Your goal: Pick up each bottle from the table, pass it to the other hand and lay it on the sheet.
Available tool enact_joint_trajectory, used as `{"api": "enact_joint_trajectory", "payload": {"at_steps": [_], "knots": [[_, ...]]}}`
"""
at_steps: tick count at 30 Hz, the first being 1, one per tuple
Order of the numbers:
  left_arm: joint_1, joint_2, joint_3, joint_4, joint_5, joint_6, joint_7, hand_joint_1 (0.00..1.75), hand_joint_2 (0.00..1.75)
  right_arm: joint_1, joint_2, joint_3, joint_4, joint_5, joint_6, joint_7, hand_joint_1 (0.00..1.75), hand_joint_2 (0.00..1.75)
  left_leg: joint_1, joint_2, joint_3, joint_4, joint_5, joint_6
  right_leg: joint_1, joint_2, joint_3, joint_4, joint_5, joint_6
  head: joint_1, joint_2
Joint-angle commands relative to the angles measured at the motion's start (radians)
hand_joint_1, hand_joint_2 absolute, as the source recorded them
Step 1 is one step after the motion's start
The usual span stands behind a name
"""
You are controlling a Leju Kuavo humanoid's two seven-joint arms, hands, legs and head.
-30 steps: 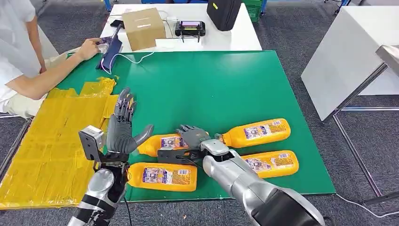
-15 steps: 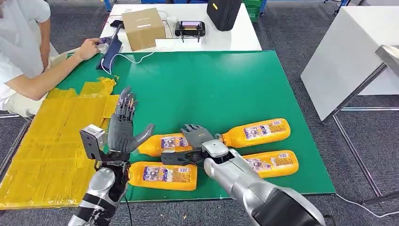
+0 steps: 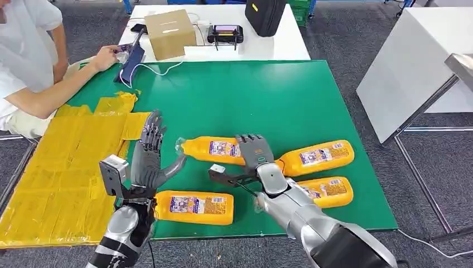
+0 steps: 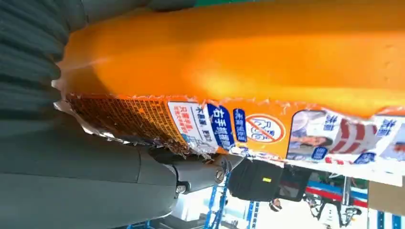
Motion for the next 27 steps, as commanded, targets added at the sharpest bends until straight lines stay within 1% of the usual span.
{"api": "enact_joint_trajectory", "payload": {"at_steps": [1, 6, 9, 10, 11, 12, 14, 15, 16, 17, 18, 19, 20, 21, 22, 23, 24, 25, 26, 27], "knots": [[-0.018, 0.0, -0.011, 0.021, -0.001, 0.0, 0.008, 0.0, 1.75, -0.019, -0.022, -0.024, 0.015, -0.001, -0.001, 0.002, 1.75, 1.75, 0.001, -0.001, 0.001, 0.0, -0.001, -0.001, 0.0, 0.001, 0.001, 0.0, -0.001, -0.001, 0.0, 0.0], [-0.018, 0.001, -0.01, 0.02, -0.002, -0.003, 0.011, 0.0, 1.75, -0.022, -0.016, -0.035, 0.019, -0.004, 0.017, 0.0, 1.75, 1.75, 0.002, -0.002, 0.004, 0.001, -0.003, -0.002, 0.001, 0.005, 0.005, 0.0, -0.003, -0.002, 0.0, 0.0], [-0.011, -0.001, -0.003, 0.014, -0.008, -0.009, 0.015, 0.0, 1.75, -0.016, -0.017, -0.071, 0.009, 0.015, -0.011, -0.009, 1.75, 1.75, 0.001, -0.001, 0.001, 0.0, -0.001, -0.001, 0.0, 0.002, 0.001, 0.0, -0.001, -0.001, 0.0, 0.0], [-0.009, -0.001, -0.002, 0.012, -0.009, -0.01, 0.016, 0.0, 1.75, -0.014, -0.018, -0.078, 0.004, 0.017, -0.023, -0.011, 1.75, 1.75, 0.002, -0.002, 0.003, 0.001, -0.002, -0.001, 0.001, 0.004, 0.003, 0.0, -0.002, -0.002, 0.0, 0.0], [-0.005, 0.0, 0.0, 0.007, -0.01, -0.01, 0.016, 0.0, 1.75, -0.012, -0.023, -0.086, -0.005, 0.024, -0.053, -0.011, 1.75, 1.75, 0.001, -0.002, 0.002, 0.001, -0.002, -0.001, 0.001, 0.003, 0.003, 0.0, -0.002, -0.001, 0.0, 0.0], [0.001, 0.001, 0.005, -0.001, -0.013, -0.012, 0.017, 0.0, 1.75, -0.011, -0.028, -0.116, -0.014, 0.037, -0.096, -0.013, 1.75, 1.75, 0.002, -0.002, 0.004, 0.001, -0.003, -0.002, 0.001, 0.004, 0.005, 0.0, -0.003, -0.002, 0.0, 0.0], [0.01, 0.002, 0.011, -0.015, -0.021, -0.013, 0.019, 0.0, 1.75, -0.008, -0.042, -0.172, -0.046, 0.03, -0.164, -0.026, 1.75, 1.75, 0.001, -0.001, 0.002, 0.0, -0.002, -0.001, 0.001, 0.003, 0.002, 0.0, -0.002, -0.001, 0.0, 0.0], [0.02, 0.001, 0.02, -0.027, -0.029, -0.011, 0.023, 0.0, 1.75, -0.001, -0.052, -0.224, -0.082, 0.015, -0.201, -0.06, 1.75, 1.75, 0.002, -0.002, 0.004, 0.001, -0.003, -0.002, 0.001, 0.004, 0.005, 0.0, -0.003, -0.002, 0.0, 0.0], [0.032, 0.001, 0.027, -0.039, -0.035, -0.01, 0.025, 0.0, 1.75, 0.046, -0.069, -0.324, -0.22, 0.009, -0.203, -0.096, 1.75, 1.75, 0.001, -0.001, 0.001, 0.0, -0.001, -0.001, 0.0, 0.002, 0.001, 0.0, -0.001, -0.001, 0.0, 0.0], [0.039, 0.0, 0.032, -0.046, -0.039, -0.009, 0.026, 0.0, 1.75, 0.077, -0.065, -0.399, -0.287, 0.005, -0.203, -0.135, 1.75, 1.75, 0.002, -0.001, 0.003, 0.001, -0.003, -0.002, 0.001, 0.004, 0.003, 0.001, -0.003, -0.002, 0.0, 0.0], [0.057, 0.003, 0.04, -0.061, -0.047, -0.002, 0.028, 0.0, 1.75, 0.125, -0.051, -0.511, -0.398, -0.083, -0.203, -0.231, 1.75, 1.75, 0.002, -0.001, 0.001, 0.0, -0.002, -0.001, 0.001, 0.003, 0.002, 0.0, -0.002, -0.001, 0.0, 0.0], [0.074, 0.005, 0.05, -0.075, -0.051, -0.001, 0.028, 0.0, 1.75, 0.2, -0.013, -0.649, -0.539, -0.209, -0.203, -0.389, 1.75, 1.75, 0.002, -0.001, 0.003, 0.001, -0.004, -0.002, 0.001, 0.005, 0.004, 0.0, -0.003, -0.002, 0.0, 0.0], [0.093, 0.009, 0.057, -0.09, -0.06, 0.005, 0.024, 0.0, 1.75, 0.255, 0.0, -0.676, -0.623, -0.34, -0.202, -0.493, 1.75, 1.75, 0.002, 0.001, 0.002, 0.001, -0.003, -0.002, 0.001, 0.006, 0.003, 0.0, -0.002, -0.002, 0.0, 0.0], [0.108, 0.017, 0.056, -0.105, -0.068, 0.011, 0.022, 0.0, 1.75, 0.336, -0.006, -0.665, -0.769, -0.435, -0.181, -0.527, 1.75, 1.75, 0.002, 0.0, 0.004, 0.001, -0.004, -0.002, 0.002, 0.006, 0.004, 0.0, -0.003, -0.002, 0.0, 0.0], [0.126, 0.023, 0.06, -0.122, -0.078, 0.02, 0.017, 0.0, 1.75, 0.411, -0.004, -0.655, -0.906, -0.559, -0.137, -0.569, 1.75, 1.75, 0.002, 0.0, 0.003, -0.001, -0.003, -0.002, 0.001, 0.005, 0.004, -0.001, -0.002, -0.002, 0.0, 0.0], [0.138, 0.029, 0.059, -0.136, -0.083, 0.023, 0.017, 0.0, 1.75, 0.468, -0.011, -0.638, -1.006, -0.605, -0.12, -0.578, 1.75, 1.75, 0.003, 0.0, 0.005, 0.0, -0.005, -0.003, 0.002, 0.006, 0.005, -0.001, -0.004, -0.003, 0.0, 0.0], [0.152, 0.036, 0.056, -0.153, -0.092, 0.028, 0.013, 0.0, 1.75, 0.531, -0.018, -0.621, -1.114, -0.668, -0.101, -0.599, 1.75, 1.75, 0.002, -0.002, 0.003, -0.001, -0.003, -0.002, 0.002, 0.003, 0.004, -0.001, -0.004, -0.002, 0.0, 0.0], [0.162, 0.038, 0.055, -0.165, -0.098, 0.029, 0.012, 0.0, 1.75, 0.57, -0.025, -0.608, -1.175, -0.677, -0.099, -0.603, 1.75, 1.75, 0.003, -0.005, 0.004, 0.0, -0.005, -0.002, 0.002, 0.001, 0.006, 0.0, -0.006, -0.002, 0.0, 0.0], [0.173, 0.041, 0.053, -0.177, -0.108, 0.032, 0.007, 0.0, 1.75, 0.602, -0.032, -0.601, -1.23, -0.705, -0.095, -0.61, 1.75, 1.75, 0.002, -0.007, 0.001, 0.0, -0.003, -0.002, 0.001, -0.003, 0.004, 0.0, -0.005, -0.002, 0.0, 0.0], [0.183, 0.043, 0.051, -0.19, -0.117, 0.032, 0.006, 0.0, 1.75, 0.63, -0.039, -0.596, -1.277, -0.702, -0.115, -0.624, 1.75, 1.75, 0.002, -0.009, 0.003, 0.001, -0.005, -0.002, 0.001, -0.003, 0.007, 0.0, -0.008, 0.0, 0.0, 0.0]]}}
